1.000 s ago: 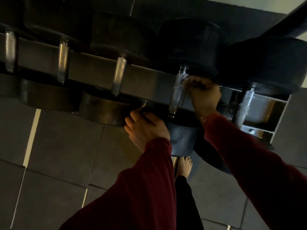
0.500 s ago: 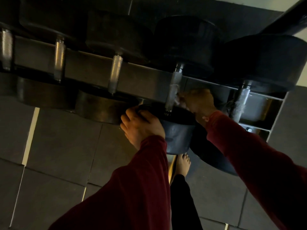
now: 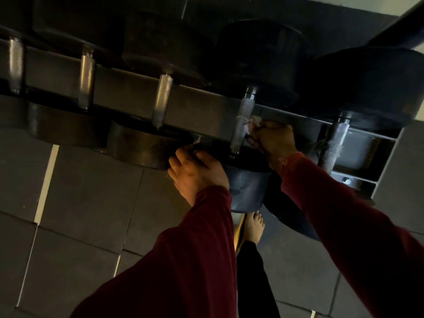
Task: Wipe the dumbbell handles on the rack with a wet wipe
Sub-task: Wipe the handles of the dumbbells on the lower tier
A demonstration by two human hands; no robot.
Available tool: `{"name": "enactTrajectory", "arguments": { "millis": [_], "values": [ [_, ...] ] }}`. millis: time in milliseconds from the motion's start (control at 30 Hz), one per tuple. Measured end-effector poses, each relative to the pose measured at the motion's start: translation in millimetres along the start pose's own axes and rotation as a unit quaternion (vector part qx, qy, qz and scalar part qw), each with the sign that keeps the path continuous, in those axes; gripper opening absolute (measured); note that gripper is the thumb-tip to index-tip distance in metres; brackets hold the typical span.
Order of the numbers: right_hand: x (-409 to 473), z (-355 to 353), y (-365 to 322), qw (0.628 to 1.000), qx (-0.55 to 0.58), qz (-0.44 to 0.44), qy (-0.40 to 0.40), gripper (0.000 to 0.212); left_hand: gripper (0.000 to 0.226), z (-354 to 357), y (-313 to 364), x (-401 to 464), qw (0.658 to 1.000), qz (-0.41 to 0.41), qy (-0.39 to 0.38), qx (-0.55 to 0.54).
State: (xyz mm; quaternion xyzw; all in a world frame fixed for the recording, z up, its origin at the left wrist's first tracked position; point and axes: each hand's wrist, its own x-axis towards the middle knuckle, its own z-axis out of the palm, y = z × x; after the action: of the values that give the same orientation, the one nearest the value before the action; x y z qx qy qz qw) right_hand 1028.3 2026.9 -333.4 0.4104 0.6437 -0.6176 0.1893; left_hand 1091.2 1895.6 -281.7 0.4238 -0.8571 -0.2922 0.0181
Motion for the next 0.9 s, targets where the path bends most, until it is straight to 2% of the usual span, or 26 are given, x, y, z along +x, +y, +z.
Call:
{"name": "enactTrajectory", "arguments": {
  "millis": [100,233,267,367,433,500,600,667,733,800,900],
  "values": [
    [-9,-5,6,0.982,-0.174,-0.056,0.039,0.016,0.044,0,0,0,1.000,0.000,0.001,0.001],
    [-20,-8,0,0.952,-0.293,-0.085,0.004,0.028,0.044,0,1,0,1.000,0.001,0.000,0.000],
    [-17,-8,-5,0.955,-0.283,-0.084,0.023,0.029,0.044,0,0,0,1.000,0.002,0.000,-0.001],
    [-5,-5,-23,0.983,-0.156,-0.057,0.078,0.021,0.044,0,0,1,1.000,0.001,0.000,0.000],
    [-1,0,-31,0.976,-0.160,-0.114,0.096,0.018,0.044,1,0,1,1.000,0.000,0.000,0.003],
    [-7,5,-25,0.933,-0.223,-0.247,0.135,0.017,0.044,1,0,1,1.000,0.001,0.000,0.006],
    [-17,1,-4,0.858,-0.331,-0.384,0.082,0.022,0.044,1,-1,1,1.000,0.001,-0.002,0.004],
    [-14,-7,6,0.813,-0.384,-0.438,0.012,0.036,0.044,1,0,1,1.000,-0.002,-0.001,0.002],
    [-15,-13,3,0.767,-0.406,-0.496,-0.021,0.040,0.044,1,0,1,1.000,-0.003,-0.001,0.000],
    [-15,-16,-2,0.712,-0.430,-0.555,-0.015,0.040,0.043,1,0,1,1.000,-0.004,-0.003,-0.002],
    [-7,-11,-18,0.676,-0.450,-0.584,0.002,0.033,0.040,1,-1,1,1.000,-0.004,0.001,-0.007]
  ]
}}
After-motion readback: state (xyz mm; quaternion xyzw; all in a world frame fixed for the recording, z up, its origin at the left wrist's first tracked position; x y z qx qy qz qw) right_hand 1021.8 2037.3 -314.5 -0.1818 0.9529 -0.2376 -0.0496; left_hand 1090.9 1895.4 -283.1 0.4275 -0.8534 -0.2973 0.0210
